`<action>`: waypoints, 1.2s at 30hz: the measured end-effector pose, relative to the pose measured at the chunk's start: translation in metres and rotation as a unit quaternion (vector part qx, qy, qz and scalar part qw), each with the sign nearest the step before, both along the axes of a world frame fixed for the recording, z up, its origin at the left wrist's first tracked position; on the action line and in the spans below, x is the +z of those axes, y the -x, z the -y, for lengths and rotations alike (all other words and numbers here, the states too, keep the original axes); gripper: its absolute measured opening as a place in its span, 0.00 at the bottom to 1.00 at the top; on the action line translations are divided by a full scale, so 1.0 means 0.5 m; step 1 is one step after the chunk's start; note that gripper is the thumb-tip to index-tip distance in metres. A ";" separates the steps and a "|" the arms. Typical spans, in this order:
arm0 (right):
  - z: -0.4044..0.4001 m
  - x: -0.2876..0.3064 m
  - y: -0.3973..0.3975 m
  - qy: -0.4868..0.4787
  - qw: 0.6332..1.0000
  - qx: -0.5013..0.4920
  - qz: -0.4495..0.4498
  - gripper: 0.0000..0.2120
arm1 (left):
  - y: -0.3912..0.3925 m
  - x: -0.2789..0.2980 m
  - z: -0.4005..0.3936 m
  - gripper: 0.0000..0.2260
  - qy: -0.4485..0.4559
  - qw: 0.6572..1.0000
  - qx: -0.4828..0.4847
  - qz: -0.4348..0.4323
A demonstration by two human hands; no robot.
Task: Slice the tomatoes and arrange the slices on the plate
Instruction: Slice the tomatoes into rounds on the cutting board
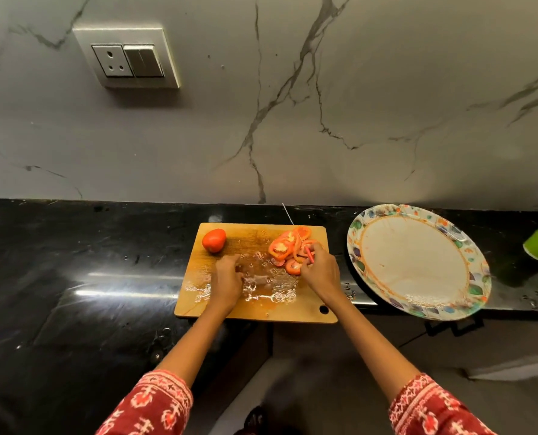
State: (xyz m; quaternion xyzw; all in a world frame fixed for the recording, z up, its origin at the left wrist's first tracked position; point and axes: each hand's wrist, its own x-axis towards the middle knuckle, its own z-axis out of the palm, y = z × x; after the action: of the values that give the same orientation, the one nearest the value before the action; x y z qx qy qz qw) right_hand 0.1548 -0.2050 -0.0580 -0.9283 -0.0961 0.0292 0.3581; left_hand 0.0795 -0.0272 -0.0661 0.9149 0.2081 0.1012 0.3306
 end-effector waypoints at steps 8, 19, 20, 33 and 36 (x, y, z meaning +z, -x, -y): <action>-0.064 -0.003 0.023 -0.004 0.999 -0.040 -0.014 0.05 | -0.031 -0.014 -0.048 0.15 0.095 0.993 -0.049 -0.045; -0.082 0.001 0.000 -0.048 0.996 -0.078 -0.001 0.05 | -0.108 0.002 -0.135 0.17 -0.006 0.995 -0.068 0.076; -0.086 0.001 -0.004 -0.047 0.996 -0.081 -0.004 0.06 | -0.109 0.000 -0.148 0.18 -0.043 0.996 -0.053 0.059; -0.138 -0.009 0.022 -0.011 0.998 -0.039 0.037 0.03 | -0.069 -0.002 -0.186 0.25 0.081 0.989 -0.121 -0.039; -0.133 -0.007 0.028 -0.014 0.997 -0.050 0.064 0.05 | -0.048 0.001 -0.168 0.26 0.160 0.978 -0.135 -0.015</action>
State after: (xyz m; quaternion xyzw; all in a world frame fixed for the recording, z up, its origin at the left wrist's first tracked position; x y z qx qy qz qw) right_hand 0.1408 -0.1384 -0.0617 -0.9266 -0.0731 -0.0496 0.3655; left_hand 0.1035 0.0566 -0.0657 0.8712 0.1015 0.0074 0.4802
